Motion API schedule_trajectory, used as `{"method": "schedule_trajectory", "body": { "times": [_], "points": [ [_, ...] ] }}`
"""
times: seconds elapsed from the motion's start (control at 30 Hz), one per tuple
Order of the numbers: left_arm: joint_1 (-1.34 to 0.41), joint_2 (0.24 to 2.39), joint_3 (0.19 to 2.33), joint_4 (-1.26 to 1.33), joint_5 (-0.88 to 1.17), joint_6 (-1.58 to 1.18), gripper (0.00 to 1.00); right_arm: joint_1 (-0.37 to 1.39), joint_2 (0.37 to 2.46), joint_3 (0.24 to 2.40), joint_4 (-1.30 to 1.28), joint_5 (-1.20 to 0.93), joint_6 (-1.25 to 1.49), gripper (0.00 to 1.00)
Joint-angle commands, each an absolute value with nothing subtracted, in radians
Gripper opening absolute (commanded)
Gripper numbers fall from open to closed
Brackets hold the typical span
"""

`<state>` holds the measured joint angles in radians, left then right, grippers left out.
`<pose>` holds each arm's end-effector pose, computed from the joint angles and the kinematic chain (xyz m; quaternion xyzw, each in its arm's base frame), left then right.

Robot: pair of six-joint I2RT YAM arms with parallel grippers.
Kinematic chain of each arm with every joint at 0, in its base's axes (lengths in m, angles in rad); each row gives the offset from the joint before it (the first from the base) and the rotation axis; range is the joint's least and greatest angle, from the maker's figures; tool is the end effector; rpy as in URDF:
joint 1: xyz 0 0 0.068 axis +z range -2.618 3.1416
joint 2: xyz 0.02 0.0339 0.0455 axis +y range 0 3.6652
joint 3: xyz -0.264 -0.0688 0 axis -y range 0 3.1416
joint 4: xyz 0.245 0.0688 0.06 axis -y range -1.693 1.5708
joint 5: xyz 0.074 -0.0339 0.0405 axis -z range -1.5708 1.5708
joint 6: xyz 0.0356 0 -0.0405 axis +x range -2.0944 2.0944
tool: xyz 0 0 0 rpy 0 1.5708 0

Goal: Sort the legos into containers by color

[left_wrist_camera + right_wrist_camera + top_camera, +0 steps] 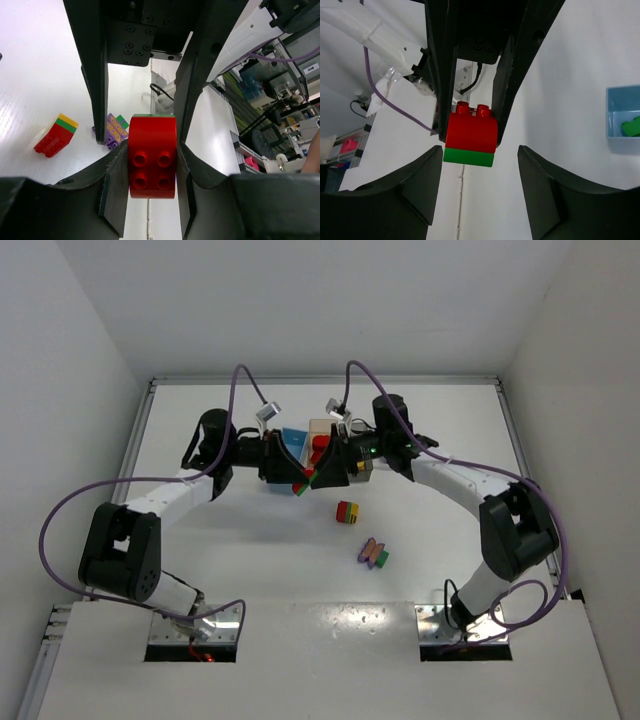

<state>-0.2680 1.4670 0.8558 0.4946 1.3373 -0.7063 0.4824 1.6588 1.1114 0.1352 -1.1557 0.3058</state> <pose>0.2892 -0.1153 0.2751 0.2748 0.6618 -0.6534 0.2441 0.3079 0.1980 0.2648 -0.3597 0.6719 0.5981 0.2479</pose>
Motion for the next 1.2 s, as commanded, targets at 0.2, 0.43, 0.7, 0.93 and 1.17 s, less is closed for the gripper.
{"method": "schedule_trajectory", "body": {
  "times": [0.2,0.43,0.7,0.93,1.17],
  "points": [
    [-0.273,1.468,0.890,0.508,1.374,-0.655,0.33,0.502,1.652,1.150,0.202,-1.224,0.325,0.56],
    [-0.282,1.459,0.881,0.508,1.374,-0.655,0.33,0.502,1.641,1.138,0.212,-1.233,0.325,0.41],
    [-0.291,1.459,0.881,0.450,1.365,-0.597,0.33,0.502,1.651,1.147,0.232,-1.252,0.347,0.21],
    [-0.241,1.419,0.815,0.668,1.194,-0.754,0.33,0.502,1.631,1.124,0.193,-1.273,0.315,0.08],
    [-0.176,1.439,0.773,0.928,1.144,-0.960,0.37,0.492,1.597,1.106,0.017,-1.273,0.169,0.03]
  ]
}}
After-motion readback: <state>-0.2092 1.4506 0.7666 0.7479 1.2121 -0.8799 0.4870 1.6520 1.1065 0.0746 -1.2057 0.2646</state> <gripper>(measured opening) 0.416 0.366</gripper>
